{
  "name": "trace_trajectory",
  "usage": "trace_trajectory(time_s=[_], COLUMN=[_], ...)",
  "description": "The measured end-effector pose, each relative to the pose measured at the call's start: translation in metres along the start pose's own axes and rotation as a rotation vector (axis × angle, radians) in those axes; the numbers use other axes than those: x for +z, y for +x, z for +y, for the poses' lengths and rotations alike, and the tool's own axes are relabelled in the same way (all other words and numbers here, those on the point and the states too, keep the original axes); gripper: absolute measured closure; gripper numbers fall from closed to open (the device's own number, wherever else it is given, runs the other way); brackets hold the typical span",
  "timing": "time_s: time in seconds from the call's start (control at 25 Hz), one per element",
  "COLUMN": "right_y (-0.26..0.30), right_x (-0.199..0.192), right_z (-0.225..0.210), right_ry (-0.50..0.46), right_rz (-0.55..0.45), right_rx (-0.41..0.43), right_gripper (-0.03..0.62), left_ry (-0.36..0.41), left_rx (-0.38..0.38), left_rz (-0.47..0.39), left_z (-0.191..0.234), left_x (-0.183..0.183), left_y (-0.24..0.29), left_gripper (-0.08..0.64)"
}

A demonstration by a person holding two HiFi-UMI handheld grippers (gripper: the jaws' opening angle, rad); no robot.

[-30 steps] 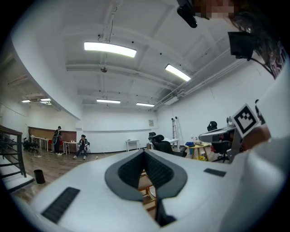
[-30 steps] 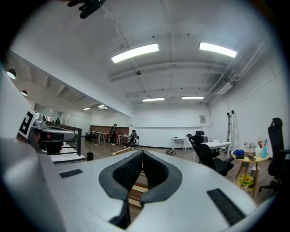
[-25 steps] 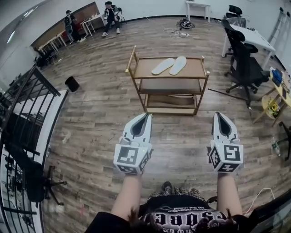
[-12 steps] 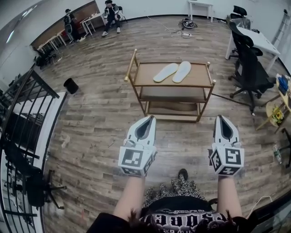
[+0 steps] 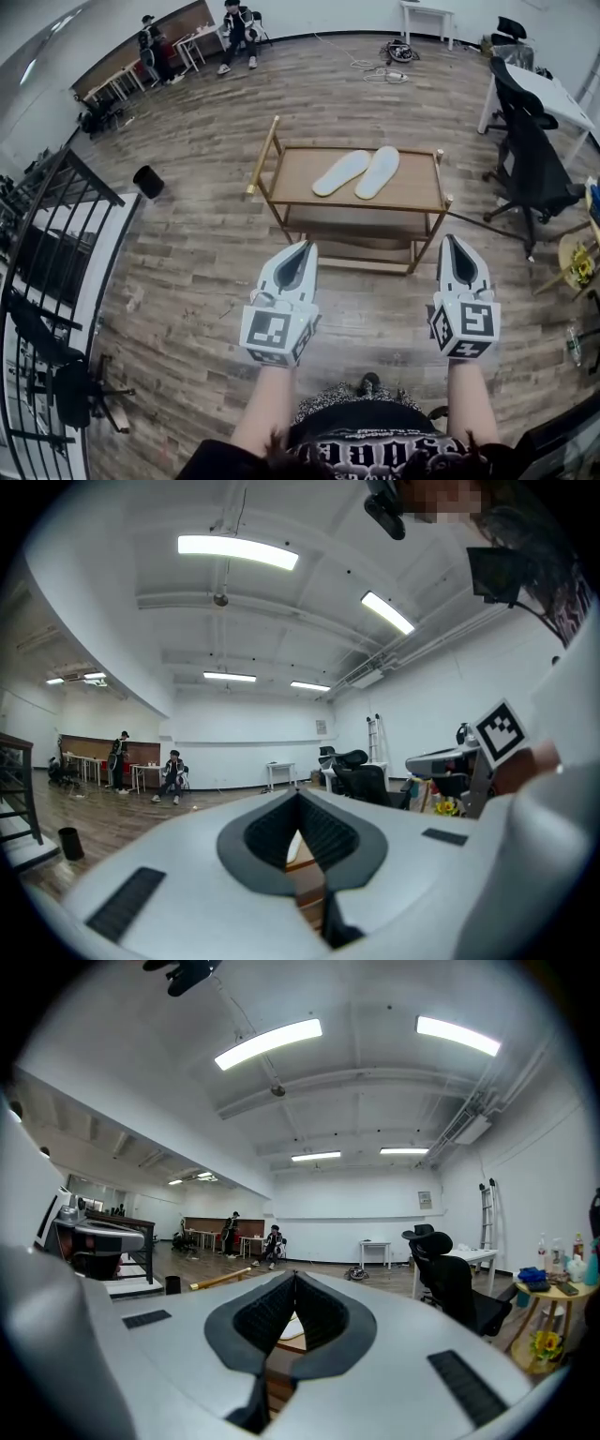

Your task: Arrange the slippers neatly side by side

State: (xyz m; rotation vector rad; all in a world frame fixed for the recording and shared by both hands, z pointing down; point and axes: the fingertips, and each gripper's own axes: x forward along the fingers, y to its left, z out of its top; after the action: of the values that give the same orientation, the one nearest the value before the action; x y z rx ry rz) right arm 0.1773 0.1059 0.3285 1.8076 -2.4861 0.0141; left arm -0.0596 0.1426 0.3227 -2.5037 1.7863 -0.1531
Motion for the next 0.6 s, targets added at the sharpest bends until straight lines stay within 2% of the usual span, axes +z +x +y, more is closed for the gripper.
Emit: trace_trajectory(time_s=[0.28, 0.6], right_y=[0.063, 0.150], right_x=[-0.010, -0.004], right_z=[-0.003, -0.001], right_ry=[0.001, -0.007], right_rz=[0.026, 0.029], right_rx=[0.004, -0.063], right_gripper=[0.588, 0.588], left_ry=[-0.009, 0.012], left_rx=[-0.004, -0.074], left_rz=[0.024, 0.014], left_z=[0.032, 0.093], left_x=[-0.014, -0.013], left_y=[0.050, 0.134], left_gripper=[0.558, 0.558])
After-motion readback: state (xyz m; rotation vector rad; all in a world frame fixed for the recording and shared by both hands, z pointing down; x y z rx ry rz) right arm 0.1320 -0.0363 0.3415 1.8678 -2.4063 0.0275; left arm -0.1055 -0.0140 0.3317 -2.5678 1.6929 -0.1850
